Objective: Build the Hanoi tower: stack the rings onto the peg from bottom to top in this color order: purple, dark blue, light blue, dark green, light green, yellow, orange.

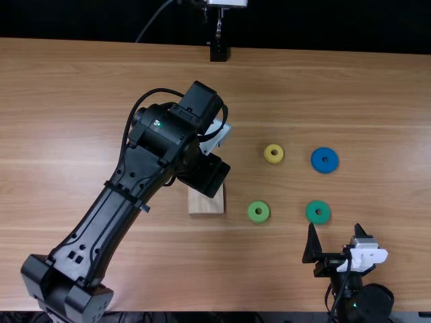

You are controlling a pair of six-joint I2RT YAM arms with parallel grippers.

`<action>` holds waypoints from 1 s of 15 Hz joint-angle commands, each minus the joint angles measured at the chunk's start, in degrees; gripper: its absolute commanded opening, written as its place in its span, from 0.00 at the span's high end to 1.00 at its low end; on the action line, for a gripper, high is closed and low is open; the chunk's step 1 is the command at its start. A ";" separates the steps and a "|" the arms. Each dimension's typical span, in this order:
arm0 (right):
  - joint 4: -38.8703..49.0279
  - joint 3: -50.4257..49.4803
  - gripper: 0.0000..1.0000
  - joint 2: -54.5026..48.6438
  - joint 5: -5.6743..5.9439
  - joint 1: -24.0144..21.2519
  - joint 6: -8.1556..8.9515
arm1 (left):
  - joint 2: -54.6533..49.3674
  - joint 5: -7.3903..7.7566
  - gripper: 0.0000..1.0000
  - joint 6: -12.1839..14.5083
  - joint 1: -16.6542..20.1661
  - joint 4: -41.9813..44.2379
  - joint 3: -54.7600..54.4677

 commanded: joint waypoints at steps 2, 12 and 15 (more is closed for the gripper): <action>-4.51 -3.35 0.00 -0.73 -0.20 -0.65 -0.18 | 2.18 0.72 1.00 -0.71 -1.54 0.07 2.87; -4.51 -3.35 0.00 -0.73 -0.20 -0.74 -0.18 | 3.67 0.72 0.68 -0.61 -1.37 2.81 2.35; -4.51 -3.35 0.00 -0.73 -0.20 -0.74 -0.18 | 3.67 0.61 0.11 -0.61 -0.84 2.60 2.17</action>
